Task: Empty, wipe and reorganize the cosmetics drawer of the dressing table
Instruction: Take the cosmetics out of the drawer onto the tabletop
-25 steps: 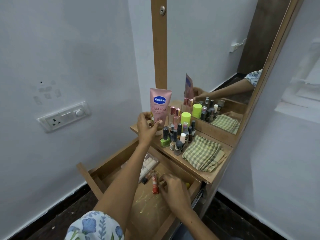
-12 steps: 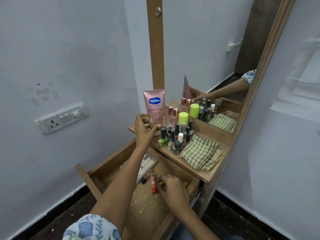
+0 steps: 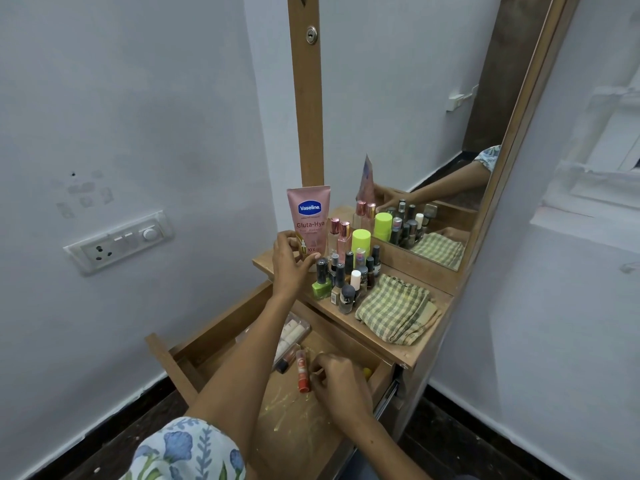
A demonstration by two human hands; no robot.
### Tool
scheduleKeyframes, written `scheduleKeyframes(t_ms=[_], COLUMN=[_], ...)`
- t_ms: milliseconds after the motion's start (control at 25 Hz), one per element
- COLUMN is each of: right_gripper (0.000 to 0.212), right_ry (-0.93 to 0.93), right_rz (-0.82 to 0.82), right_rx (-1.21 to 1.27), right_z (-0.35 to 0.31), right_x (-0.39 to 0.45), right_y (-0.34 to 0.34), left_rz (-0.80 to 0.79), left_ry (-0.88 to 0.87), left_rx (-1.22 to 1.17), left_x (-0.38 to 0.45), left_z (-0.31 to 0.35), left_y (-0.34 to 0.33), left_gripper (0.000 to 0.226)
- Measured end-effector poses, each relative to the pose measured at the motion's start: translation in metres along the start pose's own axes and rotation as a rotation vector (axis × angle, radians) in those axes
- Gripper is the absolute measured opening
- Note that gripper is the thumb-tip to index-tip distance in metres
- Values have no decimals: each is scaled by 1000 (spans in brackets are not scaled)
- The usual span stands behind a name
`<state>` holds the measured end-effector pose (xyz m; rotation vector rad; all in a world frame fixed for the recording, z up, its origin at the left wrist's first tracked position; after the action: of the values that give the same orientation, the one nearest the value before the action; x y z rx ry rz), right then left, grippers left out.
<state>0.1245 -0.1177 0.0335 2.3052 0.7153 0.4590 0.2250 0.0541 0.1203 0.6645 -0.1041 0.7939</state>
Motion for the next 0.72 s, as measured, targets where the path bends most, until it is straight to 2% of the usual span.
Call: scheduleKeyframes(t_ms=[200, 360, 560, 720], right_gripper=[22, 17, 18, 21], right_ry=[-19, -20, 1, 3], right_rz=[6, 16, 3, -97], right_rx=[4, -20, -127, -274], right_z=[4, 6, -1, -9], right_x=[0, 1, 1, 5], right_y=[-1, -2, -3, -18], left_rz=[-17, -124, -322, -292], left_ry=[41, -99, -88, -74], left_rx=[5, 99, 268, 228], left_x=[-18, -78, -147, -158], left_z=[-11, -24, -63, -65], left_y=[21, 43, 58, 62], left_gripper=[56, 39, 18, 15])
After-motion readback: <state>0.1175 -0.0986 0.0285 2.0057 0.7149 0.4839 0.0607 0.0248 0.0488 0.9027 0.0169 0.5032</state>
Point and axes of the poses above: each hand's wrist, its own x-axis towards the middle knuckle, its own y-axis out of the back of the hand, z = x × y, the point moved 10 cm from there along x, towards the middle knuckle, and after that the axes turned 12 degrees about x, right-handed, at the moved point
